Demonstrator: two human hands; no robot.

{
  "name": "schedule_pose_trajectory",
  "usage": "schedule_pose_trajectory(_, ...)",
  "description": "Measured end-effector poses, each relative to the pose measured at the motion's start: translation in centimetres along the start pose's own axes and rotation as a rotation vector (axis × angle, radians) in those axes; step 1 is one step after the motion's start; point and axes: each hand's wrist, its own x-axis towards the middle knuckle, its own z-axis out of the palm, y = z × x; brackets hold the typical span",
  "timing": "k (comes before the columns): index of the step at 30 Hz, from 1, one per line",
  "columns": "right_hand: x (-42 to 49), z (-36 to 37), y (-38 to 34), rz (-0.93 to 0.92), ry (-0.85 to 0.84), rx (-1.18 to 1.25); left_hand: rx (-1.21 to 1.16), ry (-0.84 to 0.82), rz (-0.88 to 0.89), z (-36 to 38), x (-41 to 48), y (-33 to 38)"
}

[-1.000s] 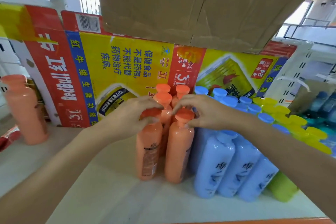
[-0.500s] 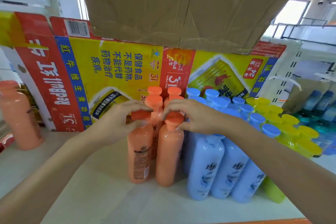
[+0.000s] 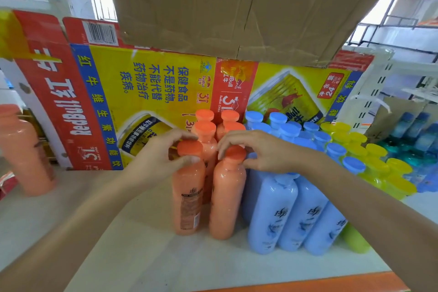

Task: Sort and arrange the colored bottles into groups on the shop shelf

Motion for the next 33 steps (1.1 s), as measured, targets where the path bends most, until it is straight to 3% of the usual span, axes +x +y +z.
schedule_pose_trajectory(5, 0.1, 0.8, -0.2, 0.145, 0.185, -0.147, -0.14, -0.148, 0.032, -0.1, 0.3, -0.2)
schedule_pose_trajectory(11, -0.1, 1.1, -0.5, 0.185, 0.2, -0.171, -0.29, -0.333, 0.077, -0.3, 1.1, -0.3)
schedule_pose_trajectory(14, -0.3, 1.0, -0.6, 0.18, 0.178, -0.142, -0.301, -0.301, 0.07, 0.1, 1.1, -0.4)
schedule_pose_trajectory(18, -0.5, 0.7, -0.8, 0.17, 0.144, -0.109, -0.147, -0.052, 0.031, 0.9, 1.0, -0.2)
schedule_pose_trajectory(20, -0.5, 0.6, -0.9, 0.153, 0.126, -0.087, -0.106, -0.007, 0.037, 1.1, 0.9, 0.1)
schedule_pose_trajectory(30, -0.7, 0.9, -0.8, 0.164, 0.106, -0.008, -0.42, -0.343, 0.029, -1.1, 0.5, -0.9)
schedule_pose_trajectory(33, -0.7, 0.9, -1.2, 0.19, 0.125, -0.028, -0.403, -0.332, 0.044, -0.7, 0.3, -0.5)
